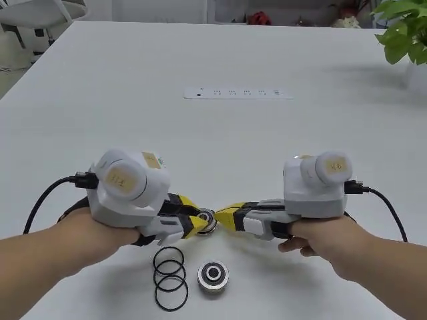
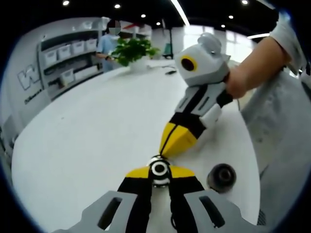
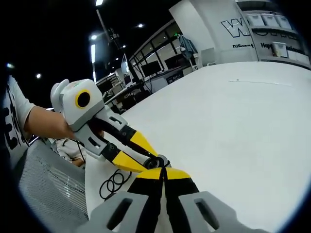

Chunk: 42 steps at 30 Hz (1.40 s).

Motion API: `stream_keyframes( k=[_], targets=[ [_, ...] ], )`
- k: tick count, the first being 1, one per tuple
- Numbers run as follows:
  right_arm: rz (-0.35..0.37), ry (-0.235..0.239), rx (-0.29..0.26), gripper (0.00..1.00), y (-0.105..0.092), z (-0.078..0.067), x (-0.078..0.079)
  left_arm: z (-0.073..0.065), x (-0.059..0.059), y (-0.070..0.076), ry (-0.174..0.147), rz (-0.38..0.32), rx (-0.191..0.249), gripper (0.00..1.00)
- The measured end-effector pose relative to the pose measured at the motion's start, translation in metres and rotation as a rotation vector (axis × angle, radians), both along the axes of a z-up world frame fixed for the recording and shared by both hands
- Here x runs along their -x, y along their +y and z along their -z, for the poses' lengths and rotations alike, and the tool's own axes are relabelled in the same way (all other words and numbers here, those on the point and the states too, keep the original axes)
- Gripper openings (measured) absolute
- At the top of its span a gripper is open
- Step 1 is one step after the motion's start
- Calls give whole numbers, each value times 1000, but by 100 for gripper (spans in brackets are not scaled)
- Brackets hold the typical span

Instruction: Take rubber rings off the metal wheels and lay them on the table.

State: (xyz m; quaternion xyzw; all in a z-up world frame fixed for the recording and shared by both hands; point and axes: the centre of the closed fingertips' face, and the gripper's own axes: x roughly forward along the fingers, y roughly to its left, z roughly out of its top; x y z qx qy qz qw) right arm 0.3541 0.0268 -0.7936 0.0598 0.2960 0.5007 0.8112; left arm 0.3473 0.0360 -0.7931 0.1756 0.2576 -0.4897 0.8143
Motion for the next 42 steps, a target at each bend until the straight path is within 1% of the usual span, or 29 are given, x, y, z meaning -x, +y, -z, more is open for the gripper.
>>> stream_keyframes(
  k=[8,24,34,36,37,42],
  targets=[
    [-21,-9,-1,0,4,-3,2,0,0,-1,3,-3,-3,14],
    [-39,-6,-6,0,7,-3,5,0,1,-2,5,-3,2,14],
    [-49,5,-21,0,9,-4,8,0,1,-3,7,1,7,14],
    [-61,14,-38,0,12,-6,11,0,2,-4,7,2,9,14],
    [-57,8,-50,0,14,-10,12,0,2,-4,8,2,8,14],
    [-50,8,-33,0,12,-6,10,0,1,-4,10,-4,15,14]
  ],
)
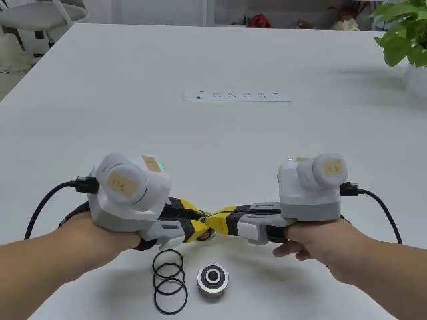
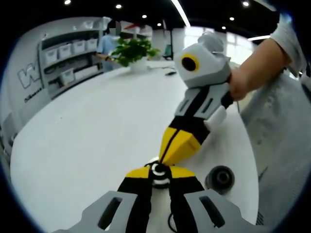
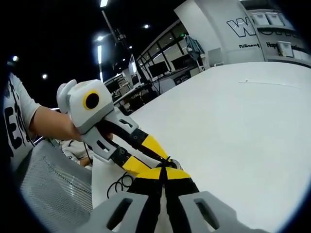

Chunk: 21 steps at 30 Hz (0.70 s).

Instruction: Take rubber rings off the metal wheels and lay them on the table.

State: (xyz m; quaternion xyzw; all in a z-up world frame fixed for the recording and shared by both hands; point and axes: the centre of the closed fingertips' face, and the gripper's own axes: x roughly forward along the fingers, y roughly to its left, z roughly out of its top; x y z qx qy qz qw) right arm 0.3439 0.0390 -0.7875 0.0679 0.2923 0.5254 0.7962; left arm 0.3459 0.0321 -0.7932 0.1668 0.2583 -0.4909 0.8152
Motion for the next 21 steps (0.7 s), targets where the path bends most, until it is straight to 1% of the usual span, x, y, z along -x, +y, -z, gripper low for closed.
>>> stream_keyframes(
  k=[4,11,14,16,17,21],
  targets=[
    [15,-1,9,0,-4,2,-3,0,0,0,6,-6,1,14],
    [31,8,6,0,-5,1,-5,-1,0,-1,16,-7,-6,15],
    [32,7,4,0,-5,1,-5,-2,1,0,29,-3,3,19],
    [34,6,1,0,-6,0,-6,-3,1,1,23,3,2,19],
    [34,5,0,0,-6,0,-6,-5,2,1,26,1,12,19],
    [39,5,-6,0,-6,-2,-7,-12,2,2,21,3,24,20]
  ],
)
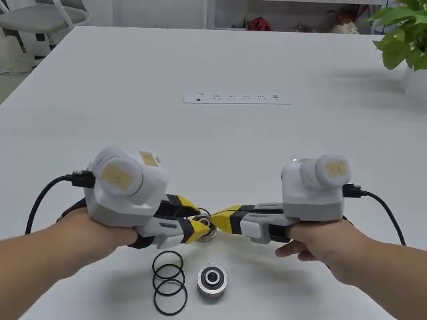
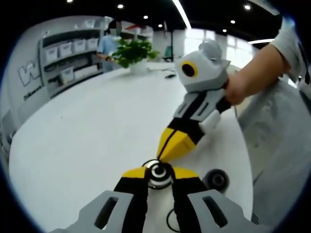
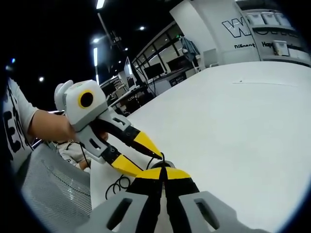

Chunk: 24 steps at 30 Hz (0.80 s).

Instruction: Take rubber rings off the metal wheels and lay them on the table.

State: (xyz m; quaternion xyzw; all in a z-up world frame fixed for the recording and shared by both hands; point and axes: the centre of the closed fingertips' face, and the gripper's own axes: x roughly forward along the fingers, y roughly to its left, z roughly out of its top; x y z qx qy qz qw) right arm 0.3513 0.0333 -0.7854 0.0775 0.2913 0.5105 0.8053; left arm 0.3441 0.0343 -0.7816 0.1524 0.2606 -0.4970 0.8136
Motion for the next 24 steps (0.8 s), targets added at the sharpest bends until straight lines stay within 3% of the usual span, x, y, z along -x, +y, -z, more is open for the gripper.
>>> stream_keyframes(
  k=[11,24],
  targets=[
    [8,-4,-23,0,-1,-8,-3,-18,1,12,-24,-3,26,24],
    [-17,-7,-65,0,13,-22,5,-41,6,24,-60,-18,59,32]
  ],
)
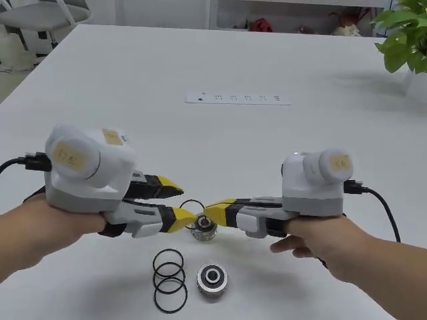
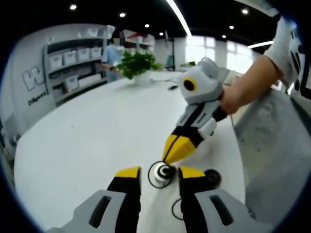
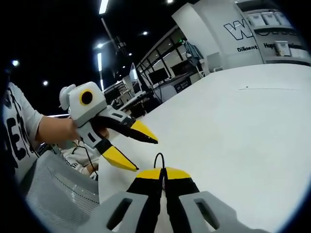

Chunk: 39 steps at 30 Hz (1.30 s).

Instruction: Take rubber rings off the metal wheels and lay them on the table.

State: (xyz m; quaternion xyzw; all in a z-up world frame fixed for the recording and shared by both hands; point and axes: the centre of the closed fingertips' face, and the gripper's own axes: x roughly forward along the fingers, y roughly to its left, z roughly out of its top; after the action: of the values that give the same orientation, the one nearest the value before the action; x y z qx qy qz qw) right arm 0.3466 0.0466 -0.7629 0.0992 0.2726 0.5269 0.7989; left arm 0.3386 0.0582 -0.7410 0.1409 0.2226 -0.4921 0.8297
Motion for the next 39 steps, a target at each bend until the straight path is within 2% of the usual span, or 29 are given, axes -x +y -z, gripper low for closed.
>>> stream_keyframes(
  k=[8,15,29,39],
  targets=[
    [-10,4,-16,0,7,-5,4,-10,7,10,-25,-1,5,37],
    [-23,13,-19,0,11,-5,9,-12,12,21,-31,-12,7,41],
    [-64,35,-4,0,25,5,23,-7,23,49,-17,-58,-2,44],
    [-97,50,21,0,32,15,32,-3,28,62,-8,-84,-6,44]
  ],
)
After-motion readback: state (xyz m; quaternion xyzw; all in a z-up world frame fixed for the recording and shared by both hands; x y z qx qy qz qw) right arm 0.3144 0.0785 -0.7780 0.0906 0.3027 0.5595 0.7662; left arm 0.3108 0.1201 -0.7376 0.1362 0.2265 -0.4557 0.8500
